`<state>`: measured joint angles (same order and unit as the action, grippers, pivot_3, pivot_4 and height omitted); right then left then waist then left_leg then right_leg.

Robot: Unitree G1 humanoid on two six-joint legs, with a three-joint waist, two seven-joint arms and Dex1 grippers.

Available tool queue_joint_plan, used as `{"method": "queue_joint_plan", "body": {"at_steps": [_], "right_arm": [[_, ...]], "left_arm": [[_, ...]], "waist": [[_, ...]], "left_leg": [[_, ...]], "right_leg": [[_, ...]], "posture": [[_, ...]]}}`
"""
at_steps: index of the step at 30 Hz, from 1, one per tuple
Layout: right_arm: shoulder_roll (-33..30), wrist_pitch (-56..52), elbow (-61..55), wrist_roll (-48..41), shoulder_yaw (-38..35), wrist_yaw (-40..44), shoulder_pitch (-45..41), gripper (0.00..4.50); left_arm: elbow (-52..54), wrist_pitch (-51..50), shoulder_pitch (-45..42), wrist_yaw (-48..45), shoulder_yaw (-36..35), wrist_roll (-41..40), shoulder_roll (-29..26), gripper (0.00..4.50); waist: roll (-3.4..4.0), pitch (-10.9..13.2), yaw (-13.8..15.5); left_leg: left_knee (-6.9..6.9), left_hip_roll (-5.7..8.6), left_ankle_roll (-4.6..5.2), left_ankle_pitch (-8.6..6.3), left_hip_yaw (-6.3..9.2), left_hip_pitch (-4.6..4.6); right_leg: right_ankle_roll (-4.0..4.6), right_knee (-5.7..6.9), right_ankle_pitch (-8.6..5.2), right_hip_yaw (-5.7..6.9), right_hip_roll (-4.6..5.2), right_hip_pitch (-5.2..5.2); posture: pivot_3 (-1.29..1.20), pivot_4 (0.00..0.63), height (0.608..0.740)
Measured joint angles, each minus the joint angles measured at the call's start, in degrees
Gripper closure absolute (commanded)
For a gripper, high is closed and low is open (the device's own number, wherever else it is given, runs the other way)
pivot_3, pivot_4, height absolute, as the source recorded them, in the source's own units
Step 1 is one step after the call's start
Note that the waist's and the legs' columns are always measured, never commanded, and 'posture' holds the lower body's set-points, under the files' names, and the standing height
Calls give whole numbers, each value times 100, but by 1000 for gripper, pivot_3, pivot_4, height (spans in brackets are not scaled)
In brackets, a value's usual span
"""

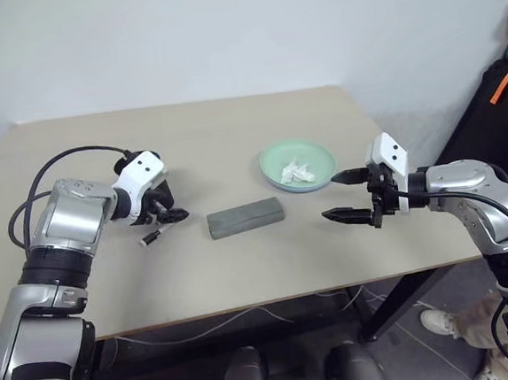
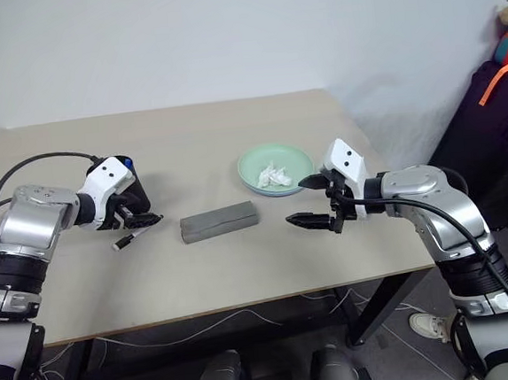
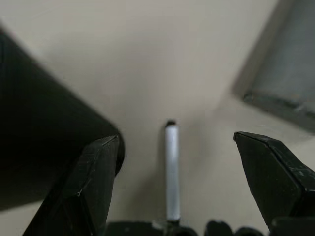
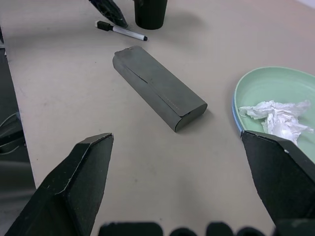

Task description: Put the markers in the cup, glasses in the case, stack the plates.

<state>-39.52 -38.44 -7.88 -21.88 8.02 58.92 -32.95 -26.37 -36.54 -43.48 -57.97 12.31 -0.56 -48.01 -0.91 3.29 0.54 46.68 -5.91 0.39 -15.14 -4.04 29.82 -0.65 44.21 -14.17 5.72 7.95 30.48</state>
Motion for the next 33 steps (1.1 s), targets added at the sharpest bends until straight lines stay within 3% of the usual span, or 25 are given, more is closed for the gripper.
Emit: {"method": "queue_joint_plan", "body": {"at_steps": [12,15,25,33], "right_arm": [[0,-4,-21,0,0,2,2,0],[0,-5,-21,0,0,1,2,0],[0,-13,-48,-1,0,-4,2,0],[0,-13,-48,-1,0,-5,2,0]], "left_arm": [[-598,458,139,100,86,318,300,552],[-646,484,139,61,104,350,339,1105],[-724,582,139,-17,119,445,373,4493],[-684,618,163,-60,114,445,368,4493]], "waist": [[0,0,-2],[0,0,-2],[0,0,-2],[0,-1,-1]], "left_leg": [[-8,0,0,0,-1,0],[-8,-1,0,0,-2,0],[-7,-1,0,0,-2,-1],[-8,0,0,0,-2,-1]], "right_leg": [[0,-12,0,2,0,-2],[0,-13,0,2,0,-2],[0,-13,0,2,0,-4],[0,-15,1,2,0,-5]], "posture": [[0,0,649],[0,0,649],[0,0,649],[0,0,649]]}}
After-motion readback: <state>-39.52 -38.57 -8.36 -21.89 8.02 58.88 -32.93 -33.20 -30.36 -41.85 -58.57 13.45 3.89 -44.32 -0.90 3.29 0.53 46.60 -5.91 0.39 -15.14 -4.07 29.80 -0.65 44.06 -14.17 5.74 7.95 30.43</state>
